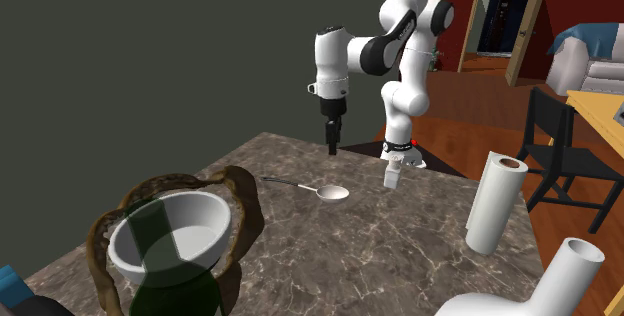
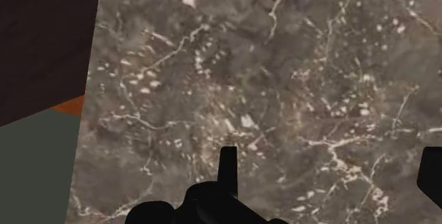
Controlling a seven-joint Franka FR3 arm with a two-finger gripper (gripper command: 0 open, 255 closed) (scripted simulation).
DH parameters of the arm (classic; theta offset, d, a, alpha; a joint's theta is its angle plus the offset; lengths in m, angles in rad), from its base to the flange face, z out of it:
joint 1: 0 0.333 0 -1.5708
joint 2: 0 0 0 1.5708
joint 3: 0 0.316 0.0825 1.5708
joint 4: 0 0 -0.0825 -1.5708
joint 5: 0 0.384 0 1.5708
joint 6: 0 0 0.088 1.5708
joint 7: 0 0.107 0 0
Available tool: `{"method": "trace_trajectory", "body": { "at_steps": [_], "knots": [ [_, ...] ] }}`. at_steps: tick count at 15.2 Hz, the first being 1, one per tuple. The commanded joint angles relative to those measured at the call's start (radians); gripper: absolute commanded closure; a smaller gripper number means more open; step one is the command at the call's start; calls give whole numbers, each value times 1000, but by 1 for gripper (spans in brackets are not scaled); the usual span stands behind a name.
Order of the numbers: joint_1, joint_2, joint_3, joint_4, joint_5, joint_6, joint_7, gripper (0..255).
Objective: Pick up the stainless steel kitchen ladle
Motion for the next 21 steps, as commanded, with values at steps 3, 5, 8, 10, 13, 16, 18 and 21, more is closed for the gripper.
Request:
{"method": "trace_trajectory", "body": {
  "at_steps": [3, 5, 8, 10, 13, 16, 18, 21],
  "knots": [
    [-10, 163, 49, 123, -97, 66, 182, 0],
    [-4, 245, 59, 190, -158, 88, 273, 0],
    [24, 369, 54, 302, -253, 104, 402, 0],
    [52, 449, 40, 385, -312, 105, 481, 0],
    [59, 467, 33, 379, -323, 129, 492, 0],
    [63, 483, 28, 358, -335, 164, 498, 0],
    [66, 498, 24, 341, -345, 194, 504, 0],
    [66, 498, 24, 342, -345, 194, 505, 255]
  ]
}}
